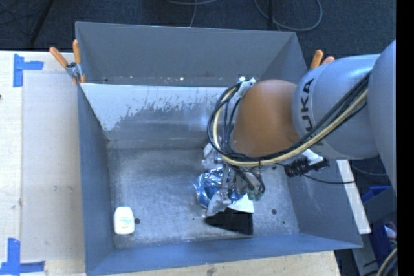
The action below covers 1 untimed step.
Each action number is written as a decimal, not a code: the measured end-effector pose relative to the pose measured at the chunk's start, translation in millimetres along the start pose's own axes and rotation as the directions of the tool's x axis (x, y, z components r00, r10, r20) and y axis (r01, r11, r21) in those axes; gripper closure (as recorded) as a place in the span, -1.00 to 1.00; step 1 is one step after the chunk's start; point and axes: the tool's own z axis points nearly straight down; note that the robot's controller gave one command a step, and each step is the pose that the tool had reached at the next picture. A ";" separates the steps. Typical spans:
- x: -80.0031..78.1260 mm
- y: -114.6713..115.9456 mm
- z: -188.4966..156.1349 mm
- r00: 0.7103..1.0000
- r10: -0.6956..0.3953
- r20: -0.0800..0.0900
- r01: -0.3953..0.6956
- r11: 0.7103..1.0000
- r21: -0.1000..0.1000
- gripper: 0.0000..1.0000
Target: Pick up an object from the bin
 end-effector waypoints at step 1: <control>-8.2 1.2 29.0 0.952 0.307 0.007 -0.307 0.952 -0.002 1.00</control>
Offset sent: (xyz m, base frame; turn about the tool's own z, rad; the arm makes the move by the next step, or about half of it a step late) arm 0.0000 0.0000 0.0000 0.0000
